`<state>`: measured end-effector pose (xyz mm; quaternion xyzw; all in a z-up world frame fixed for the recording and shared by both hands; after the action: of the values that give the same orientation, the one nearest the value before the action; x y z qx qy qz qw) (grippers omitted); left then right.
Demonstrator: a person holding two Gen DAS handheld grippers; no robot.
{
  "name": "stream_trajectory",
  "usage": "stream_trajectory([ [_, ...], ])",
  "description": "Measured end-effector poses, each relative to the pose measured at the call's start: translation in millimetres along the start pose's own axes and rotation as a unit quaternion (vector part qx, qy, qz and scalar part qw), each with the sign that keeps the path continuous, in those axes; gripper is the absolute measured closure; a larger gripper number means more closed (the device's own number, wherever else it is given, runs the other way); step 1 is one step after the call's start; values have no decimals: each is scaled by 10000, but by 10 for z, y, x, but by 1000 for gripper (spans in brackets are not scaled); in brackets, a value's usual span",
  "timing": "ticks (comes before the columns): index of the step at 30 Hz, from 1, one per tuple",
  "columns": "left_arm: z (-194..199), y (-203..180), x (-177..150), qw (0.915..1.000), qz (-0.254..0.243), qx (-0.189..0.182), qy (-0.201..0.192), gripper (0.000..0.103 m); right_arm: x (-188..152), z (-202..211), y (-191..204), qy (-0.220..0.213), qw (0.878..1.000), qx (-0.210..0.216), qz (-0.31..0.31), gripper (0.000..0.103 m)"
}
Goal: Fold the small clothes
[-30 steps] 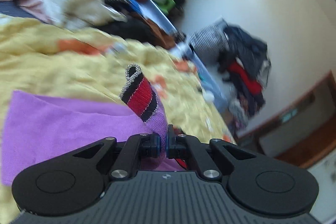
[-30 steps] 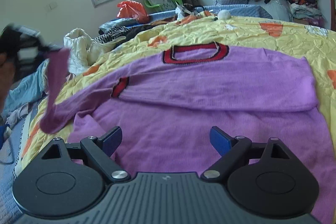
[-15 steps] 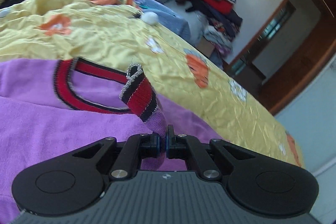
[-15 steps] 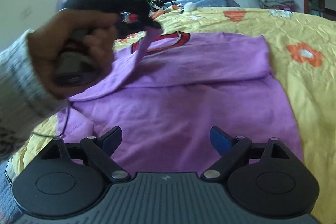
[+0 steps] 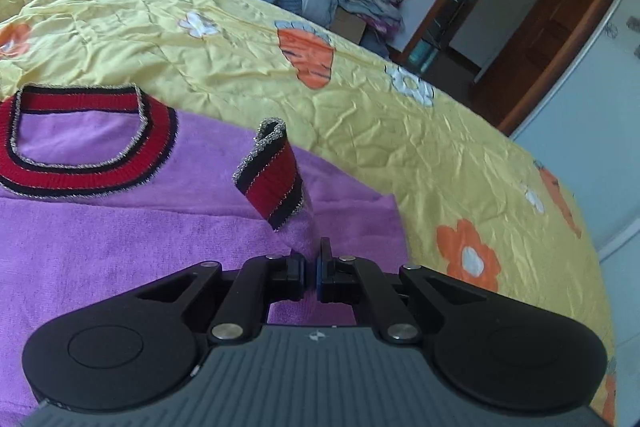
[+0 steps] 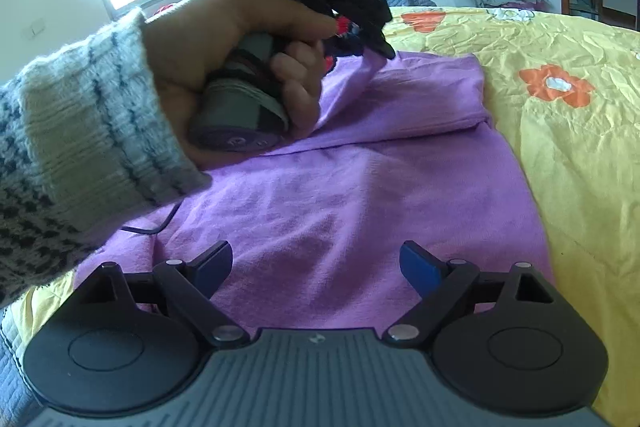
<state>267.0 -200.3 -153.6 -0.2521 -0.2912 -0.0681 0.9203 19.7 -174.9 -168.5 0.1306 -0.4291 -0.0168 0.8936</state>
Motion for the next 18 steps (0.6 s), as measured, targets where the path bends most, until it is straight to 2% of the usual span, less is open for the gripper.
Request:
stream_trajectory([
  [6,-30,-89,-196,9992,-368,-33,163,99,-31,-14,-46,-15,9999,-30,-98,12],
  [12,-83,-263,-372,9918,-1226,229,293,96,-69,-25,-41,9,9999,-25,-125,12],
  [13,-97,-276,-387,9918,-1228,188,294,84,-75,-34,-49,25,9999,-22,-152,12],
  [14,-116,-299,-411,9910,-1291,133,336,65,-79,-36,-53,31,9998,-16,-178,12],
  [16,-129,-348,-445,9898,-1378,11,362,45,-78,-26,-53,22,9998,8,-199,12],
  [18,-31,-352,-416,9923,-1163,-278,334,45,-60,-34,-97,20,9995,70,-298,12],
])
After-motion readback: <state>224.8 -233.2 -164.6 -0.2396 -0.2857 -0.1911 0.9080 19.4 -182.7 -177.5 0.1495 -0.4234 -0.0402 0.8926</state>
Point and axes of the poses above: each gripper's, at about its wrist camera, not at the fingertips, and z roughly against the way its jaws point, y to its left, x to its top, the point moved 9 cm from there along -z, roughly the way its jaws point, and after that the axes turned 7 degrees about z, right-handed, at the moved point
